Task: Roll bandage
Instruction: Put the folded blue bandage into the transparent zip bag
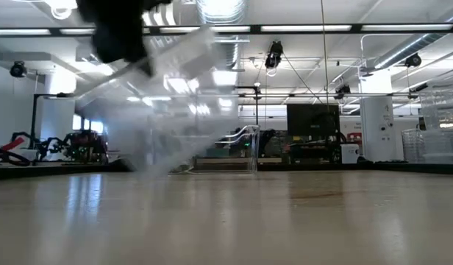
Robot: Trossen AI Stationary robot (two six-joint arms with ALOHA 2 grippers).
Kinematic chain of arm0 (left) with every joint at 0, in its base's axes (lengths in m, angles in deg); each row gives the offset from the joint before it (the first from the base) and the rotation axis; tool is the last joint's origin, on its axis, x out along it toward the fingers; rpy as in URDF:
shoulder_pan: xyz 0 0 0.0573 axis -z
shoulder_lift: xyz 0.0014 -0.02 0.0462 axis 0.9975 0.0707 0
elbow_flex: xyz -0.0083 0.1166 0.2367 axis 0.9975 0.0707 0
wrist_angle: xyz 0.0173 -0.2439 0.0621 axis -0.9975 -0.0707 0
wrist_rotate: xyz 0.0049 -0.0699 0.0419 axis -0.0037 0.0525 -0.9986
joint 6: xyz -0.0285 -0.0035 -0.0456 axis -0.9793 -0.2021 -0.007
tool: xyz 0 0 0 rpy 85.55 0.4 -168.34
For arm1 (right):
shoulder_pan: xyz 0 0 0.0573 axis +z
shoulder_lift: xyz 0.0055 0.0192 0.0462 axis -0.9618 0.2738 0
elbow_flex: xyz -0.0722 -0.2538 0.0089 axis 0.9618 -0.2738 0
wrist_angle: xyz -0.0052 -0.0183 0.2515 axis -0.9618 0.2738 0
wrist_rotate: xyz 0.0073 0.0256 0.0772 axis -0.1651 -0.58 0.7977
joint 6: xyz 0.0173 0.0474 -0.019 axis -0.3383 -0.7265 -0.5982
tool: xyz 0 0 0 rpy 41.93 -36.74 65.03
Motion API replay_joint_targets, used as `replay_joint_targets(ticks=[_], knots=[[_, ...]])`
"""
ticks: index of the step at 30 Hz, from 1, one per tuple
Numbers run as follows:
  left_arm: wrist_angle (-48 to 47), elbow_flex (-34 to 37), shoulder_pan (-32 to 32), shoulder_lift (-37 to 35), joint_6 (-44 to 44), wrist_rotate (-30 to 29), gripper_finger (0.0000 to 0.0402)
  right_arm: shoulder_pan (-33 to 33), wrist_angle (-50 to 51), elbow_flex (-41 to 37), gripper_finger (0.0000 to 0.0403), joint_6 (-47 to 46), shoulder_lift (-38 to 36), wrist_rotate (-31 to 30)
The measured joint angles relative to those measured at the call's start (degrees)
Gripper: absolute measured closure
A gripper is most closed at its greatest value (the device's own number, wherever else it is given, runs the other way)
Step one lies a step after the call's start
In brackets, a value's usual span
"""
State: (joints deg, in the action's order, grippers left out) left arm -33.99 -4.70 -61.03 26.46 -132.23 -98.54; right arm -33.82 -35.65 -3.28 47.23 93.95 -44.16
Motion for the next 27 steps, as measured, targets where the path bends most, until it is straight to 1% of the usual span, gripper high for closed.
replay_joint_targets(ticks=[4,5,7,9,11,14,17,20,23,27], knots=[[6.99,-3.90,-3.78,0.02,0.11,7.16,0.0401,-1.60,2.90,0.00,0.0390,4.78,0.04,0.35],[7.52,-4.86,-4.35,0.02,0.28,8.95,0.0401,-1.88,3.51,0.00,0.0390,5.66,0.04,-0.12],[7.51,-6.20,-5.27,0.02,0.46,11.99,0.0401,-2.20,4.06,0.00,0.0390,8.12,0.04,-2.97],[7.39,-6.67,-5.92,0.02,-0.15,14.17,0.0401,-2.59,4.19,0.00,0.0390,12.08,0.04,-4.71],[6.06,-6.92,-6.41,0.04,-1.16,15.70,0.0401,-3.46,4.05,0.00,0.0390,16.08,0.04,-4.82],[3.99,-7.03,-7.03,0.04,-2.42,15.74,0.0401,-5.36,4.17,0.00,0.0390,21.57,0.04,-4.98],[3.33,-6.61,-7.67,0.04,-2.88,15.51,0.0401,-7.35,5.29,0.00,0.0390,24.79,0.24,-2.06],[1.70,-6.55,-8.42,0.04,-2.79,15.37,0.0401,-9.15,8.80,0.00,0.0390,24.87,0.28,2.44],[-2.06,-6.72,-9.43,0.01,-2.40,14.94,0.0401,-10.49,12.42,0.00,0.0390,22.86,0.28,7.86],[-6.21,-8.55,-11.00,-0.09,-1.34,11.31,0.0401,-11.45,15.97,0.00,0.0390,22.24,0.28,11.93]])
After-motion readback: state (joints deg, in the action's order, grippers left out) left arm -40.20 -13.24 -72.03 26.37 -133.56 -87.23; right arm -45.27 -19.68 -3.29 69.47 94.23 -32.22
